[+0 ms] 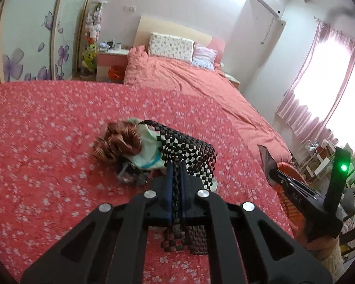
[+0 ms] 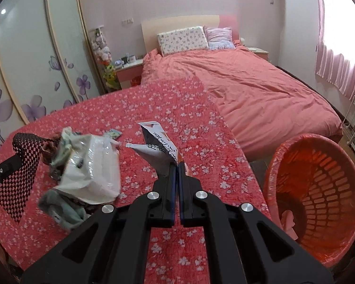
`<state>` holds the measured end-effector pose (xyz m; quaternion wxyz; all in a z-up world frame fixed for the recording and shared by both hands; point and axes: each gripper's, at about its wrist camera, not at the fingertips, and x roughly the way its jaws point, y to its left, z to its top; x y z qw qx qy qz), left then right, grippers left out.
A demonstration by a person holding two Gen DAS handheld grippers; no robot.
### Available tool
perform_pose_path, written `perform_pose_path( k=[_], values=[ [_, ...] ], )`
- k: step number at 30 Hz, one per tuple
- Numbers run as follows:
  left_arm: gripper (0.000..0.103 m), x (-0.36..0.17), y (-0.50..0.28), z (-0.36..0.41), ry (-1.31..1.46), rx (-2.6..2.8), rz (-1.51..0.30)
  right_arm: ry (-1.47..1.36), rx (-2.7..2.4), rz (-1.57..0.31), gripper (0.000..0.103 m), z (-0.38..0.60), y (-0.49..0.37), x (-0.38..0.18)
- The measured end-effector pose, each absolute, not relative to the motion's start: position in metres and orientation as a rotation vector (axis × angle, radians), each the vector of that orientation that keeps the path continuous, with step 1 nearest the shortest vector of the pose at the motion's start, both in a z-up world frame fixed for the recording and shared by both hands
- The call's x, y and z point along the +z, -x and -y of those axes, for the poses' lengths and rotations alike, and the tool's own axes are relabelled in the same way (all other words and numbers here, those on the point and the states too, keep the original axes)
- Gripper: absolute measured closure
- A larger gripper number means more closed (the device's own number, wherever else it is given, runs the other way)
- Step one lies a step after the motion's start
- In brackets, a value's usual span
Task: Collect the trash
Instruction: 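Lift the mesh cloth and wrapper and carry both over the basket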
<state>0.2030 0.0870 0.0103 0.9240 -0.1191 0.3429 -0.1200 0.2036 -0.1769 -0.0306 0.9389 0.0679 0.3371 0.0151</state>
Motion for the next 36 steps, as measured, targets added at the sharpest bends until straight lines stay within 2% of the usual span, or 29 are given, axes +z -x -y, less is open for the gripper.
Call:
perform_pose_path(
  k=[14,36],
  values=[
    [0.097,0.054,-0.181,-0.048,0.218,-0.309,-0.639,-0.173,-0.019,-0.511,0.101,0.196,-0.146,0.010],
    [0.097,0.045,-0.179,0.111,0.145,-0.629,-0.672,-0.253,-0.272,-0.361,0.101,0.284,-0.093,0.017]
  ],
)
